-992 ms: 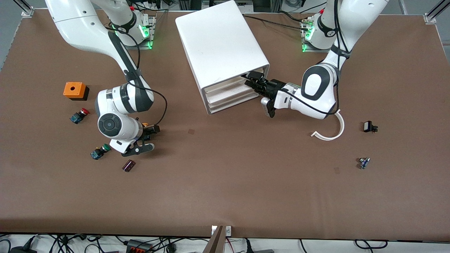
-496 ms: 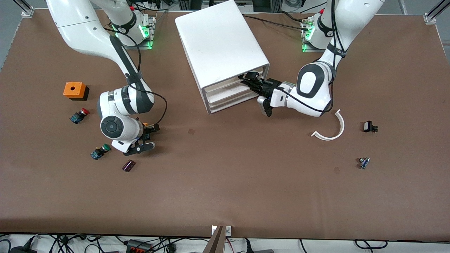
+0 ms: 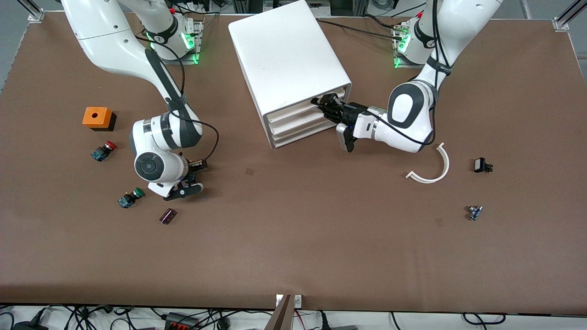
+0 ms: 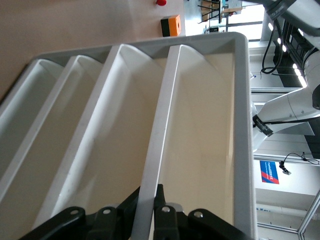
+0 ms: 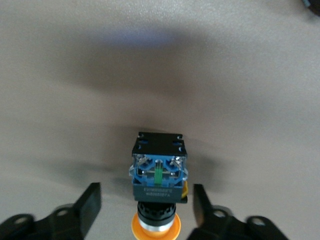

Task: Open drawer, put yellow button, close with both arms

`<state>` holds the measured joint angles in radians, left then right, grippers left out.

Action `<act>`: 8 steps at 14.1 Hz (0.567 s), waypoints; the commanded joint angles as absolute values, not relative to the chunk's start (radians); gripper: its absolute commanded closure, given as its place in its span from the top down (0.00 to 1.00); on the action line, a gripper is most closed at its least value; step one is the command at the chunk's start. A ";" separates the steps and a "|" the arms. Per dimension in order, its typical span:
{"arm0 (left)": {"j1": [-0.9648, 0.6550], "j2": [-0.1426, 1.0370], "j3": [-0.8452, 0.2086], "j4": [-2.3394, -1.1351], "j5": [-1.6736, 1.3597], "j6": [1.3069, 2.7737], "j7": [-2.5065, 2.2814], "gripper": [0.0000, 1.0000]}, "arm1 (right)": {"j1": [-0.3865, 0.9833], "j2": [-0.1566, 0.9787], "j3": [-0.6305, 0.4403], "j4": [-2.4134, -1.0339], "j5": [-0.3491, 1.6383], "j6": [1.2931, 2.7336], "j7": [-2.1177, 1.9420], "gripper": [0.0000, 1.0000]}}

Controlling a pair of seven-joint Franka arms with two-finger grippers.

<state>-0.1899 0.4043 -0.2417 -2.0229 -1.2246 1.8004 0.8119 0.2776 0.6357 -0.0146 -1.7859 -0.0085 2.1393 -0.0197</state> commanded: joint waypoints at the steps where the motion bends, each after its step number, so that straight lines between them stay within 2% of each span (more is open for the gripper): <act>1: -0.153 0.448 -0.235 -1.954 -1.224 1.804 0.825 0.03 | 0.272 0.614 -0.020 -1.773 -0.006 2.114 -0.026 0.00; 4: -0.112 0.520 -0.230 -1.866 -1.165 1.809 0.821 0.03 | 0.242 0.597 -0.017 -1.723 0.008 2.086 -0.031 0.00; 8: -0.081 0.598 -0.206 -1.718 -1.054 1.809 0.760 0.03 | 0.242 0.591 -0.020 -1.519 0.077 1.884 -0.017 0.00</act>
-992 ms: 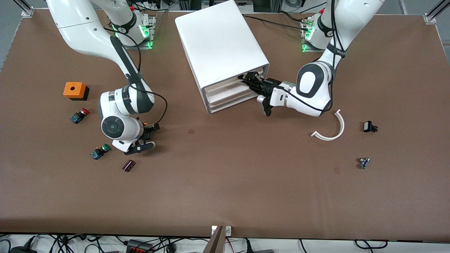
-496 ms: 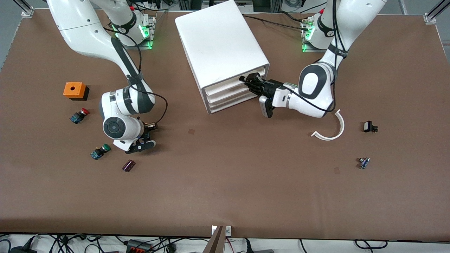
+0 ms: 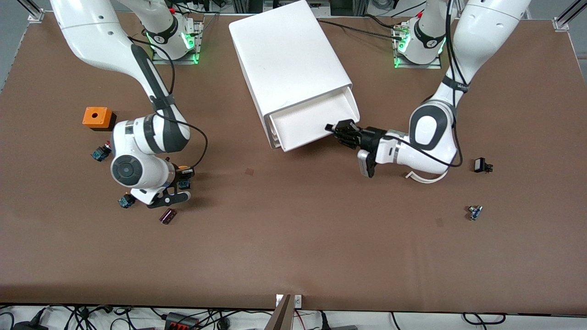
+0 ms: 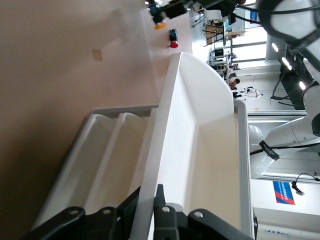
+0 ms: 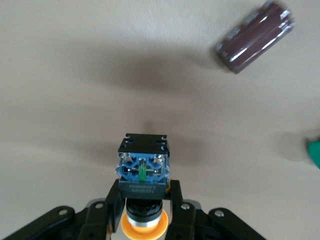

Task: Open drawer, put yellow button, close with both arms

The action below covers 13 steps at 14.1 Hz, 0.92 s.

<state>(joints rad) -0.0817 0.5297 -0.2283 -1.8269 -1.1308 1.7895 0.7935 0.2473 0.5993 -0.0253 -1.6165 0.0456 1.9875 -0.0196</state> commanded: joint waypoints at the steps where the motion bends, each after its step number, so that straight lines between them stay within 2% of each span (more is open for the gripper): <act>1: -0.080 0.612 -0.203 -1.685 -1.030 1.807 0.746 0.03 | 0.244 0.591 -0.020 -1.465 0.083 1.837 0.010 0.00; 3: -0.080 0.620 -0.193 -1.663 -1.025 1.806 0.733 0.04 | 0.250 0.591 -0.020 -1.381 0.113 1.769 0.087 0.00; 4: -0.078 0.620 -0.192 -1.664 -1.025 1.805 0.733 0.14 | 0.253 0.591 -0.015 -1.350 0.144 1.744 0.138 0.00; 5: -0.080 0.618 -0.190 -1.663 -1.025 1.807 0.733 0.39 | 0.256 0.591 -0.011 -1.329 0.182 1.737 0.202 0.00; 6: -0.077 0.620 -0.190 -1.664 -1.025 1.807 0.744 0.93 | 0.264 0.589 -0.009 -1.309 0.217 1.730 0.272 0.00; 7: -0.065 0.617 -0.192 -1.663 -1.025 1.804 0.739 1.00 | 0.284 0.583 -0.009 -1.283 0.239 1.708 0.341 0.00; 11: -0.052 0.560 -0.184 -1.663 -1.016 1.721 0.593 1.00 | 0.376 0.578 -0.009 -1.183 0.330 1.646 0.689 0.00; 13: -0.052 0.513 -0.183 -1.628 -0.895 1.700 0.433 1.00 | 0.431 0.580 -0.009 -1.134 0.330 1.646 0.867 0.00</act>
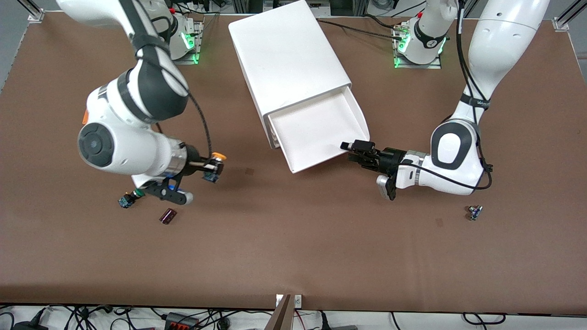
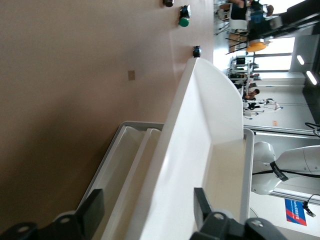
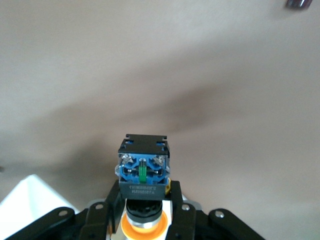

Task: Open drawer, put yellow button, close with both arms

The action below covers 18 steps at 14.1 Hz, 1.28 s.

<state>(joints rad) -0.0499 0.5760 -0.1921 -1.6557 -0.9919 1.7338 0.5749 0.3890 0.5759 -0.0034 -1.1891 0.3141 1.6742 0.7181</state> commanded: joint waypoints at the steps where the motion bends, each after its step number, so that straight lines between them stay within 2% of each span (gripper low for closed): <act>1: -0.054 0.505 -0.184 -1.584 -0.812 1.657 0.334 1.00 | 0.454 0.580 -0.009 -1.121 0.330 1.647 0.946 0.00; 3: -0.058 0.505 -0.186 -1.458 -0.622 1.568 0.148 1.00 | 0.503 0.580 -0.009 -1.118 0.331 1.655 1.105 0.00; 6: -0.057 0.497 -0.198 -1.370 -0.314 1.505 0.084 1.00 | 0.596 0.586 -0.009 -1.109 0.331 1.731 1.395 0.00; 12: -0.064 0.483 -0.199 -1.362 0.024 1.497 0.112 1.00 | 0.719 0.623 -0.011 -1.106 0.328 1.841 1.722 0.00; 18: -0.057 0.492 -0.184 -1.299 0.094 1.506 -0.142 1.00 | 0.790 0.706 -0.020 -1.106 0.319 1.905 1.876 0.00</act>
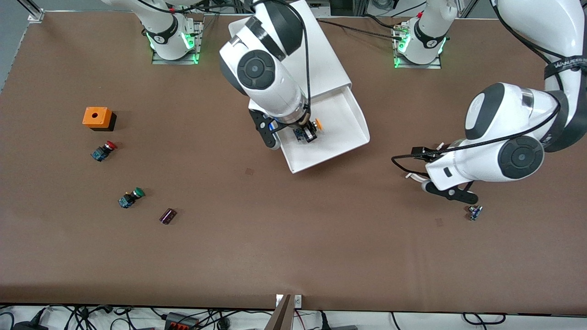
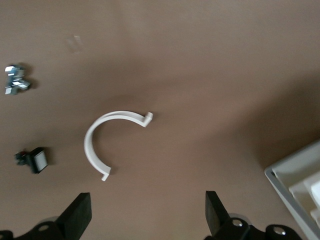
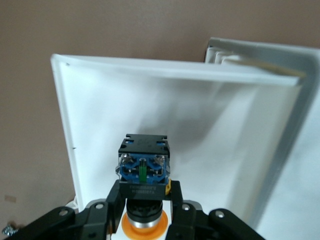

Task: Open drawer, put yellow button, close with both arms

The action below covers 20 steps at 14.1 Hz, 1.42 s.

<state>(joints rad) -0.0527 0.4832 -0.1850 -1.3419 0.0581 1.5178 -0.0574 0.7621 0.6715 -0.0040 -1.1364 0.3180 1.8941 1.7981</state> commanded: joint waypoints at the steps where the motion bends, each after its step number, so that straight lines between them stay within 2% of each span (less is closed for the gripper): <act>1: -0.055 0.494 -0.184 -1.305 0.097 1.503 -0.205 1.00 | 0.790 0.715 -0.018 -1.106 0.319 1.910 1.893 0.00; 6: -0.049 0.486 -0.196 -1.318 0.089 1.505 -0.240 1.00 | 0.816 0.721 -0.021 -1.106 0.318 1.922 1.951 0.00; 7: -0.049 0.486 -0.196 -1.318 0.089 1.506 -0.218 1.00 | 0.816 0.721 -0.021 -1.106 0.310 1.922 1.954 0.06; 8: -0.049 0.486 -0.196 -1.321 0.089 1.506 -0.204 1.00 | 0.818 0.721 -0.023 -1.106 0.307 1.922 1.980 0.65; 9: -0.051 0.486 -0.196 -1.322 0.090 1.505 -0.195 1.00 | 0.816 0.721 -0.023 -1.106 0.284 1.924 1.996 1.00; 15: -0.049 0.486 -0.201 -1.335 0.087 1.506 -0.152 1.00 | 0.799 0.698 -0.035 -1.060 0.267 1.884 1.994 1.00; 17: -0.064 0.488 -0.199 -1.335 0.087 1.506 -0.152 1.00 | 0.790 0.696 -0.072 -1.004 0.264 1.821 1.967 1.00; 20: -0.052 0.491 -0.201 -1.338 0.081 1.500 -0.152 1.00 | 0.788 0.669 -0.130 -0.999 0.264 1.798 1.838 1.00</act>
